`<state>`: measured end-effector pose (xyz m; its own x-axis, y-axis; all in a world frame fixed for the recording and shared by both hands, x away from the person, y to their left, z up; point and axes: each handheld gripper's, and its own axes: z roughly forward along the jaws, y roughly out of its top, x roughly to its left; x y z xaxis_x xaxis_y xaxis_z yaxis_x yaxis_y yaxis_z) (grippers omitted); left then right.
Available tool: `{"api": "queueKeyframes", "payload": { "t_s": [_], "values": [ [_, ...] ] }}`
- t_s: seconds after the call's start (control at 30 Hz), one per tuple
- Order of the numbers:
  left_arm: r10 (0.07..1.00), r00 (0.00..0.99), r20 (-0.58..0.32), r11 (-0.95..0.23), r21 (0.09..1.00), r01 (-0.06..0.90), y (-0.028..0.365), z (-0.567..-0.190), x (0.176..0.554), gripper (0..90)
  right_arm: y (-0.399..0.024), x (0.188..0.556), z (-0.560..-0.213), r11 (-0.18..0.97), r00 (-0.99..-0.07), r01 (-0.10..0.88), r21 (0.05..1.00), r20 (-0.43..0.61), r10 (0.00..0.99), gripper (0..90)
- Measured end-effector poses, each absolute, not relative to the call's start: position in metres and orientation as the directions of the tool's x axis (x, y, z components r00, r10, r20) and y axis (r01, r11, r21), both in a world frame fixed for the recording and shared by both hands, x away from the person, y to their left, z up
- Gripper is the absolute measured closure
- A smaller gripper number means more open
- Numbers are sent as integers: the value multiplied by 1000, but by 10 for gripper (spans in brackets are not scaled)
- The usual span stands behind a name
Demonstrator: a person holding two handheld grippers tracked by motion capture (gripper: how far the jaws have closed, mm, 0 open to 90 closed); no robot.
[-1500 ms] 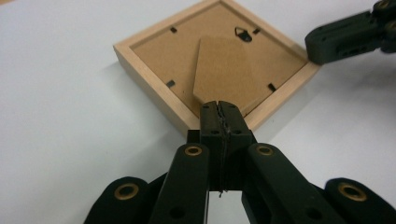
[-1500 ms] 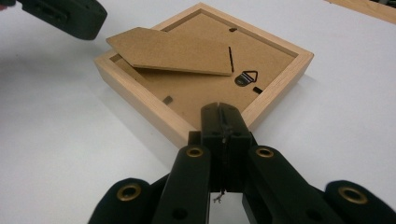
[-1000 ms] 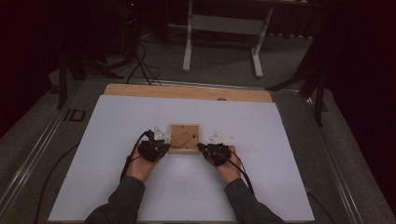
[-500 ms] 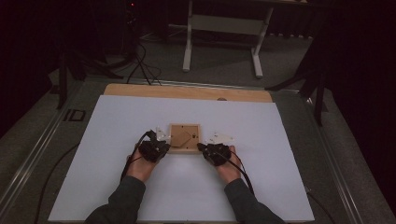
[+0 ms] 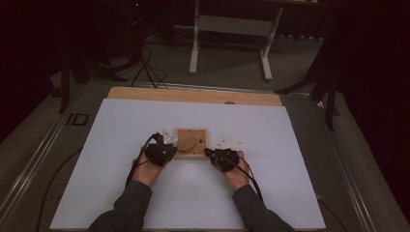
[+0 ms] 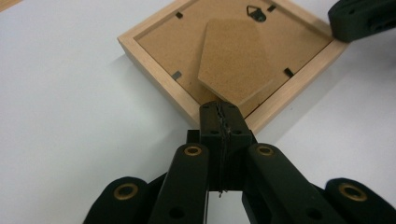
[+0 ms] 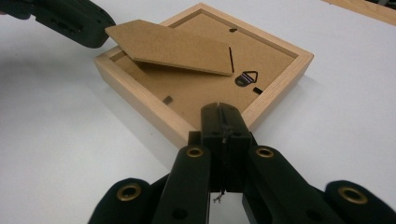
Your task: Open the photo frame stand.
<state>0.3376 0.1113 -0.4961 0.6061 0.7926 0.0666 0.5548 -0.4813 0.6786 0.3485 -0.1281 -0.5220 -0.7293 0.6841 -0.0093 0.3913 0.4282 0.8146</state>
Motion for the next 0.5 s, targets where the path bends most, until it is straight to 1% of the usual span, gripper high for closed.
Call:
{"api": "queueKeyframes", "payload": {
  "t_s": [0.03,0.3,0.5],
  "values": [
    [794,606,48,-468,685,559,112,-496,338,883,-128,348,-522,428,-729,391,815,-9,684,897],
    [799,599,47,-472,666,578,114,-500,337,886,-128,348,-522,429,-729,391,815,-10,684,896],
    [788,615,39,-478,668,570,112,-500,336,895,-128,348,-522,429,-729,390,815,-11,684,897]
  ]
}}
